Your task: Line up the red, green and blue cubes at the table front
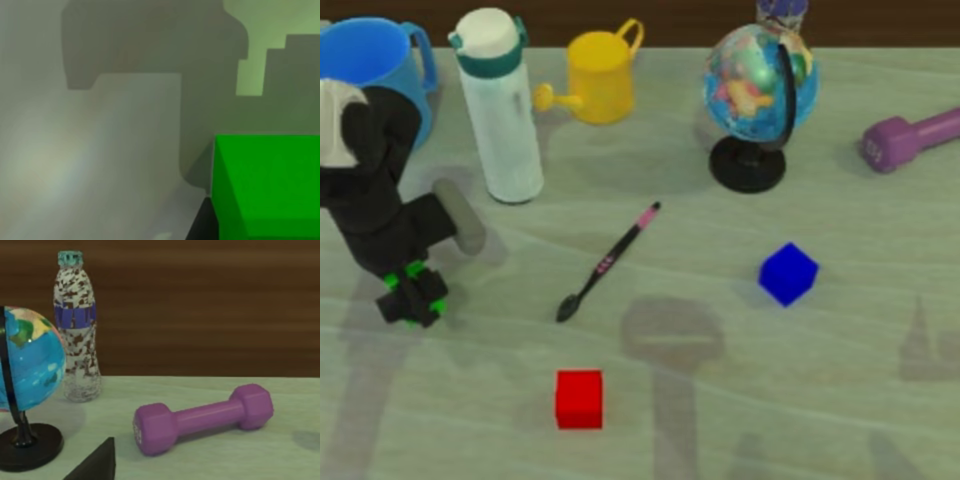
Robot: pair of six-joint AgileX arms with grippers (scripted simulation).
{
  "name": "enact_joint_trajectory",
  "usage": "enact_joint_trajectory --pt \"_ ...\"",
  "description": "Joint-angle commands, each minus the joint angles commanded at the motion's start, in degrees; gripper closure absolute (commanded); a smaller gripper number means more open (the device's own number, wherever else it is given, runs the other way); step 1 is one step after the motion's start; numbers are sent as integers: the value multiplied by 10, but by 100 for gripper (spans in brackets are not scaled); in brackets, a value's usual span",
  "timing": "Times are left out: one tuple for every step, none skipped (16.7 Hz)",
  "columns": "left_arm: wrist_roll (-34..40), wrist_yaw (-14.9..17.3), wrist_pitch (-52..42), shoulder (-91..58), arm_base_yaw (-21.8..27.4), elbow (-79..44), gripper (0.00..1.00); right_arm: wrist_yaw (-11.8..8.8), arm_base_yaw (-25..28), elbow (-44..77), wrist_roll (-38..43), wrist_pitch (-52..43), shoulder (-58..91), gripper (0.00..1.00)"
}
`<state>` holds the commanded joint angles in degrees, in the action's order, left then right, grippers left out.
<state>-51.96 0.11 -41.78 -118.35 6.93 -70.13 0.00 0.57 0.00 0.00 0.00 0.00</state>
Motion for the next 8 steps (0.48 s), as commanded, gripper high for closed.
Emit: enact_joint_trajectory --pt "0 0 0 0 0 0 100 0 0 0 0 0 0 0" --pt "0 0 0 0 0 0 100 0 0 0 0 0 0 0" --pt "0 0 0 0 0 0 100 0 0 0 0 0 0 0" --pt "0 0 0 0 0 0 100 0 0 0 0 0 0 0" --pt "0 0 0 0 0 0 100 0 0 0 0 0 0 0" --pt "3 3 -8 9 0 -1 100 0 0 0 0 0 0 0" --pt "3 3 -10 10 0 -2 100 0 0 0 0 0 0 0" --pt "3 4 -17 14 -1 -7 100 0 0 0 0 0 0 0"
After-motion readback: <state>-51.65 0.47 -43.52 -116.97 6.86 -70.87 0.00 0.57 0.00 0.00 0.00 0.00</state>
